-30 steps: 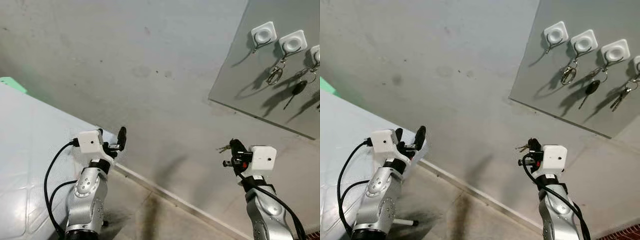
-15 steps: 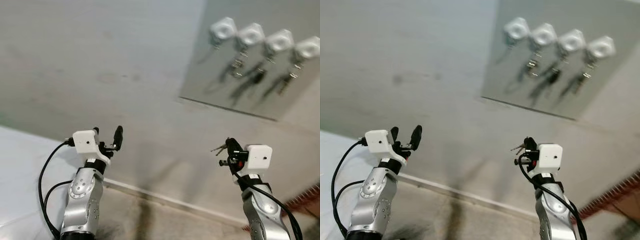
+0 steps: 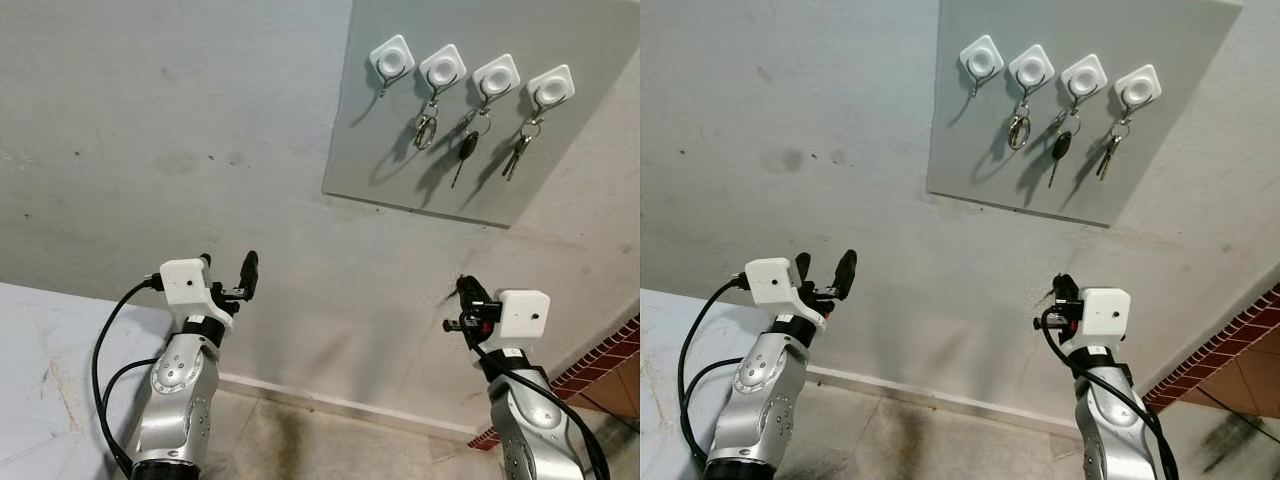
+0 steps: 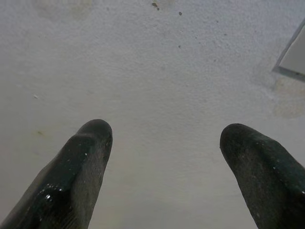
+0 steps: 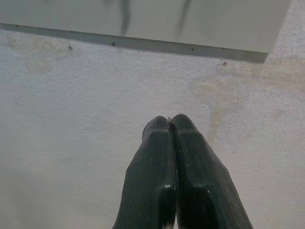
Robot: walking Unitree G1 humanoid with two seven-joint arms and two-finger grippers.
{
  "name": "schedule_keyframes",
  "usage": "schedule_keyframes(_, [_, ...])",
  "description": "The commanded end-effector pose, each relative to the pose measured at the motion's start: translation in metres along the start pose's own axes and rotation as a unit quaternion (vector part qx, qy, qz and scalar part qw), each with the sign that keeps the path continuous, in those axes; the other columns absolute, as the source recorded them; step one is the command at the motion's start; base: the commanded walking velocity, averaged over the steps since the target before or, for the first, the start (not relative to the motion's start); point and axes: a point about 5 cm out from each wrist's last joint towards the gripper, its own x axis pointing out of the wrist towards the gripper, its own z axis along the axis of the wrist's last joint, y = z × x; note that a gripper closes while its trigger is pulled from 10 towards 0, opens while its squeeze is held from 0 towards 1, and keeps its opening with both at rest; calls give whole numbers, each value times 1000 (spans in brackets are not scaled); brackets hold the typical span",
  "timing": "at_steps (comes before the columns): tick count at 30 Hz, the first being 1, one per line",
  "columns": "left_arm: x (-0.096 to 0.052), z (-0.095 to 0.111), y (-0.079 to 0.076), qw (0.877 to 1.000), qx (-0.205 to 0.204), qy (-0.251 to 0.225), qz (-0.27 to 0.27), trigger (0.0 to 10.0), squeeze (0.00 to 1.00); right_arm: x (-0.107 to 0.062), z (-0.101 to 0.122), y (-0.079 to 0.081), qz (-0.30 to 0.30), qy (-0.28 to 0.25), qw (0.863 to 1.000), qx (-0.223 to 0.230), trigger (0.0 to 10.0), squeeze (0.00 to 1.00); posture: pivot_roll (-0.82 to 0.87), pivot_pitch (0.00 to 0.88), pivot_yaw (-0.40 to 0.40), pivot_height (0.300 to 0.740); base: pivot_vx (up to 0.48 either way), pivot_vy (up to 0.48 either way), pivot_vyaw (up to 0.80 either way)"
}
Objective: Hang keys on a hook
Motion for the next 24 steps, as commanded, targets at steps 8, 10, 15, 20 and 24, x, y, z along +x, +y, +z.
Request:
schedule_keyframes(8, [6,4,-10,999,20,2,-36,10000,0,0,7,-2,-19,-25,999,6,10000,0,-6,0,-13,740,0,0,0])
schedule_keyframes(10, [7,5,-9,999,17,2,-37,10000,0,0,9,-1,-18,-30,999,8,10000,0,-6,0,-9,740,0,0,0])
schedule_keyframes(15, [10,10,-11,999,24,-3,-45,10000,0,3,21,8,9,-55,998,13,10000,0,-7,0,-4,740,0,0,0])
schedule_keyframes(20, [14,18,-21,997,24,-12,-66,10000,0,11,38,31,84,-67,993,51,10000,0,-8,0,-3,740,0,0,0])
schedule_keyframes(24, [18,20,-30,995,39,-15,-90,10000,0,22,44,46,122,-75,988,53,10000,0,-9,0,-6,740,0,0,0])
